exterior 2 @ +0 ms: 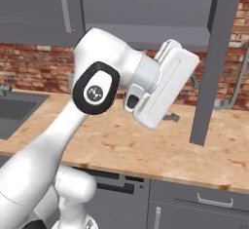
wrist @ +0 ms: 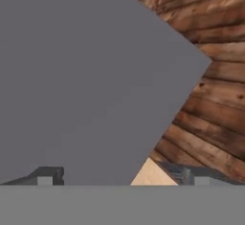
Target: Open the cabinet, pick the kettle from the cabinet, and place it in the sink.
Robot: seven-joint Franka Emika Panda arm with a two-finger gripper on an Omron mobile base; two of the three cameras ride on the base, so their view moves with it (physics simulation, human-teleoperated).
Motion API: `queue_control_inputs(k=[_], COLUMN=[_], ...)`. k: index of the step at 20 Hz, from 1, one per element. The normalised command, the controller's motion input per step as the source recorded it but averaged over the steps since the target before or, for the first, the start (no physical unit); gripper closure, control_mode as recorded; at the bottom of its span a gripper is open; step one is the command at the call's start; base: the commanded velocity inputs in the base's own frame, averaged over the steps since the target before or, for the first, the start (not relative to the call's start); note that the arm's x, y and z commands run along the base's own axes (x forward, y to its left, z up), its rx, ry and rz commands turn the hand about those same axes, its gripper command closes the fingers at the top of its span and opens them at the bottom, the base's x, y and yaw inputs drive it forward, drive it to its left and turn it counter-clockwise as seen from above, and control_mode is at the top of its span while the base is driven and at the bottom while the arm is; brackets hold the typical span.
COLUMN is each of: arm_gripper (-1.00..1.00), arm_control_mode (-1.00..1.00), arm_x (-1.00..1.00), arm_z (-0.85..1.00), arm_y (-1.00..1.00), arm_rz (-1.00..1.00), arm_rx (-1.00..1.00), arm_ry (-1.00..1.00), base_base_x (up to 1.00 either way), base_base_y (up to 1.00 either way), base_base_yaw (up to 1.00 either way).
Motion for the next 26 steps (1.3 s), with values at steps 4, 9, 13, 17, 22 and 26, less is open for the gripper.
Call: queue_control_inputs(k=[4,9,13,17,22,26], arm_gripper=[-1.0,-1.0,-1.0,-1.0,-1.0,-1.0], arm_control_mode=[-1.0,-1.0,-1.0,-1.0,-1.0,-1.0], arm_x=[0.0,0.01,0.0,0.0,0.0,0.0], arm_z=[0.0,0.03,0.05,0.06,0.1,0.15], arm_y=[-0.18,0.02,0.49,0.63,0.67,0.65], arm_rz=[0.31,0.32,0.23,0.2,0.17,0.17], arm_rx=[0.0,-0.01,-0.17,-0.24,-0.27,-0.27], arm_ry=[0.0,0.0,0.02,0.0,0.0,0.02], base_base_x=[0.0,0.0,0.0,0.0,0.0,0.0], base_base_y=[0.0,0.0,0.0,0.0,0.0,0.0], base_base_yaw=[0.0,0.0,0.0,0.0,0.0,0.0])
